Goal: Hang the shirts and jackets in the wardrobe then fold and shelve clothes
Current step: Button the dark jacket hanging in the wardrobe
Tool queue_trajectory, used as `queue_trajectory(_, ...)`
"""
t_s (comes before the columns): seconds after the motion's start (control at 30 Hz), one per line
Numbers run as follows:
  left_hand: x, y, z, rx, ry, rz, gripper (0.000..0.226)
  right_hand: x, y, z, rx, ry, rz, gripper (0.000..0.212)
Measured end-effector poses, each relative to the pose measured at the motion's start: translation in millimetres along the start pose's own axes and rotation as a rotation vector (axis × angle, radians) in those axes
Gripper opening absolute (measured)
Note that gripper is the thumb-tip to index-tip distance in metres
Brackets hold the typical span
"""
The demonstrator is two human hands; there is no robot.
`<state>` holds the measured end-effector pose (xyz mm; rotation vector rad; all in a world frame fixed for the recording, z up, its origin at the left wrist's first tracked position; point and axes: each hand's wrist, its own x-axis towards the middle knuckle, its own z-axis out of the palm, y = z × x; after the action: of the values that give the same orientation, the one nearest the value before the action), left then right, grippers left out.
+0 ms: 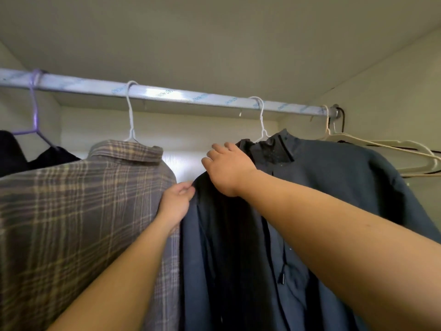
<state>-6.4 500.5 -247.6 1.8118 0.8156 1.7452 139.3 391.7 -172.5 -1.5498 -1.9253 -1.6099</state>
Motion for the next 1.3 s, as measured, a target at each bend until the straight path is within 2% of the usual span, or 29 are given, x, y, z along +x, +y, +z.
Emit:
queue_trajectory(0.1,1.4,-3.6,-13.8,0.043,-0.047,0.034,0.016,11.1,5.4,3.7,0.018,-0.156,0.069,0.038)
queue_trajectory(0.27,8.4,-11.5,-24.9,-0.105,-0.023,0.021,0.014,14.9,21.4,10.7,0.114,-0.089,0.045,0.035)
queue_trajectory(0.4,10.9,-17.2,-26.8,-0.232,0.043,-0.025,0.015,13.9,31.8,11.1,0.211,-0.073,0.130,0.036)
queue_trajectory(0.67,6.6,-18.6,-23.9,-0.250,0.104,-0.032,0.019,14.0,33.4,8.6,0.316,-0.052,0.240,0.030)
queue_trajectory(0.83,6.1,1.7,-17.5,-0.283,0.092,-0.016,0.020,14.6,31.0,9.8,0.404,-0.117,0.258,0.043)
queue_trajectory(0.9,6.5,8.9,-13.4,-0.256,0.048,0.029,0.017,17.3,28.3,8.7,0.385,-0.156,0.276,0.043)
queue_trajectory(0.97,6.4,12.3,-8.2,-0.179,0.013,0.086,0.016,18.5,23.3,5.9,0.385,-0.171,0.292,0.034)
queue_trajectory(1.07,7.1,15.9,-1.5,-0.074,0.037,0.150,0.028,20.0,20.1,0.9,0.430,-0.192,0.279,0.016)
queue_trajectory(1.17,8.7,19.7,-1.6,-0.030,0.062,0.193,0.025,21.3,20.6,0.4,0.489,-0.205,0.268,0.022)
queue_trajectory(1.3,3.0,23.4,-7.7,0.130,-0.012,0.273,0.028,23.6,18.9,5.8,0.493,-0.190,0.291,0.026)
